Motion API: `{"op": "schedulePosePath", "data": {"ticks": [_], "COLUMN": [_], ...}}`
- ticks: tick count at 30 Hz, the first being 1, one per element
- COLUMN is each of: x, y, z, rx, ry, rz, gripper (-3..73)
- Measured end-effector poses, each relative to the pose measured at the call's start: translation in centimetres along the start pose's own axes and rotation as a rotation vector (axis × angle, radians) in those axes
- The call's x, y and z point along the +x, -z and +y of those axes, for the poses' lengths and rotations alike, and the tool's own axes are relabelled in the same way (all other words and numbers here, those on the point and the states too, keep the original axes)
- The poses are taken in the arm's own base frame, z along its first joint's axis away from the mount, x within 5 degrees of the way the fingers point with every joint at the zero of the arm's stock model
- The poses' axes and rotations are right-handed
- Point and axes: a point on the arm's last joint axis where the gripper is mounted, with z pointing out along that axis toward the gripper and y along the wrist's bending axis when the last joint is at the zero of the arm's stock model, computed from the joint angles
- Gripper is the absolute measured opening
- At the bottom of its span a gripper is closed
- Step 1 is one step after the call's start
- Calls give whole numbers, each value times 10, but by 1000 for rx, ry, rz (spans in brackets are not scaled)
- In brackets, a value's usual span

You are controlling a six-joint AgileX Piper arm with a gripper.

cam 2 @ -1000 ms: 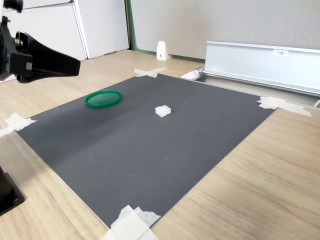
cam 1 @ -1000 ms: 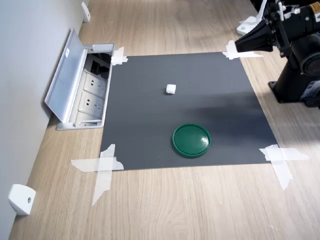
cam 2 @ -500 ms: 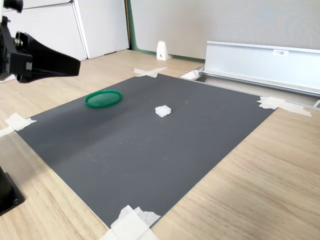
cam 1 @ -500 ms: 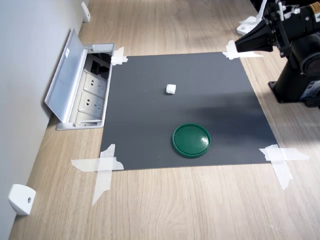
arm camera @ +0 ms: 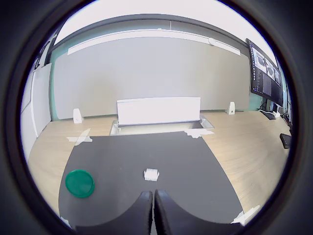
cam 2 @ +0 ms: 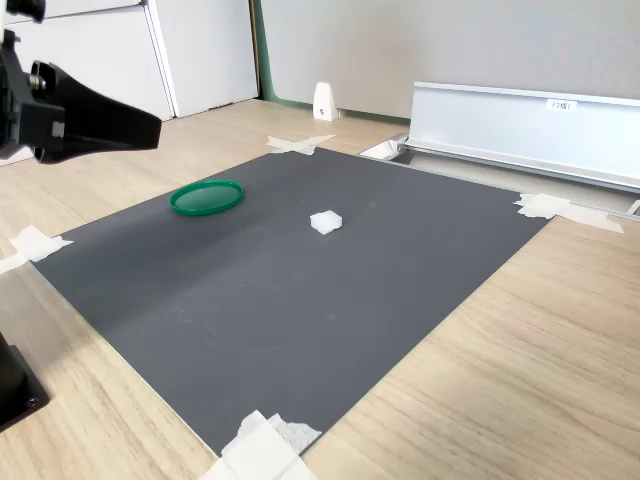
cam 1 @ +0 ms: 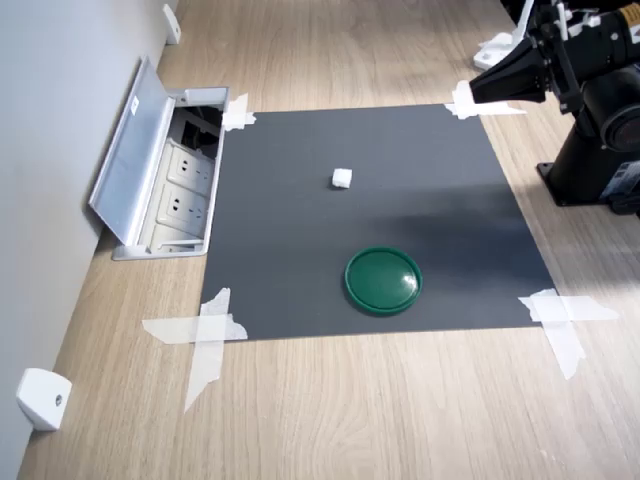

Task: Grasp a white terminal and put it on the green lid.

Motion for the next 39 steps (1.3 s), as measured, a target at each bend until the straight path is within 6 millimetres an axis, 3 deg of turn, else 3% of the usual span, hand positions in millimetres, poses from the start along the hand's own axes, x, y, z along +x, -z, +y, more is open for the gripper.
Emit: {"op": "schedulePosePath", "data": {"ticks": [8,22,27,32,39], "x": [-14,-120,-146,-153,-139], "y": [-12,-50,-61,-85,-123], "z": [0,2,2,2,10], "rx": [5,11,14,-16,-230], "ry": [19,27,73,182,382], "rz": [68,179,292,512,800], "gripper": [-9,-9,-9,-9,17]}}
